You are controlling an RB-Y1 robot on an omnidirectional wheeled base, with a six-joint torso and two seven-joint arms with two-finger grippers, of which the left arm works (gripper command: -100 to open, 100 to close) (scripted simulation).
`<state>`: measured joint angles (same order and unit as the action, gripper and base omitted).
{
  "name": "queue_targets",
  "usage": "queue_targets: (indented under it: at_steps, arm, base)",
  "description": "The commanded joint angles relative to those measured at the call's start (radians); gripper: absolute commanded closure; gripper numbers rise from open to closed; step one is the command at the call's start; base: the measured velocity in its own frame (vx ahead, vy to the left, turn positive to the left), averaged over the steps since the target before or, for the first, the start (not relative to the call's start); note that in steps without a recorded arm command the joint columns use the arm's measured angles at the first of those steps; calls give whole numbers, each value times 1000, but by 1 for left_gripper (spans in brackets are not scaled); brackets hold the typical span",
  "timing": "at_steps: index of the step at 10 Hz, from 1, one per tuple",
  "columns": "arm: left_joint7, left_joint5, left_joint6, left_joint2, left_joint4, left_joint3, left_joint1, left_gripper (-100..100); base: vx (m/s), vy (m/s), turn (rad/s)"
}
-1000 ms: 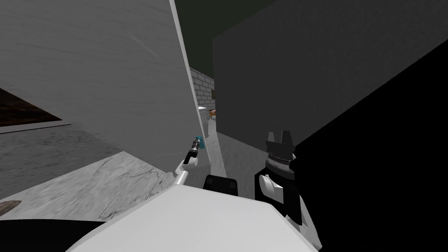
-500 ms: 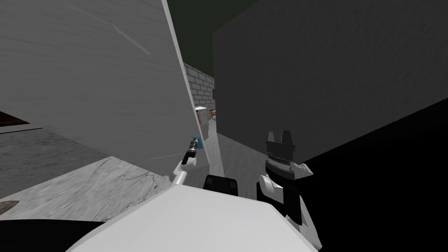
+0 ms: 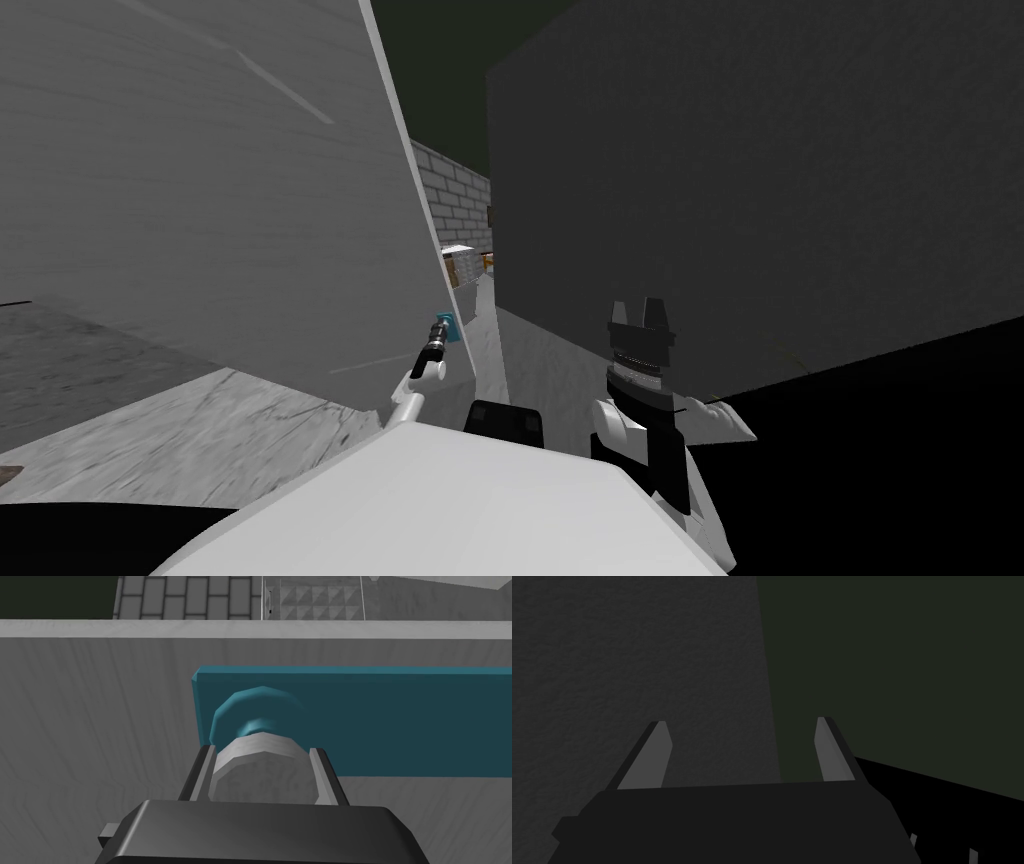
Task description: Push the door open
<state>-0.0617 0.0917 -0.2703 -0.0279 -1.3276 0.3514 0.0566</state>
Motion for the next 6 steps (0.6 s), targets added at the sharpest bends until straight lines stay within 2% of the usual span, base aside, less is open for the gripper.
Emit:
queue_targets:
  at_steps: [1, 3, 6]
  arm:
    - [-6, 3, -4, -9, -9, 24, -3, 100]
    - [-10, 7, -4, -7, -16, 49, 2, 100]
    - [-17, 14, -4, 7, -26, 86, 9, 100]
  base:
    - [192, -4, 38]
    - [219, -40, 40]
    - [196, -22, 60]
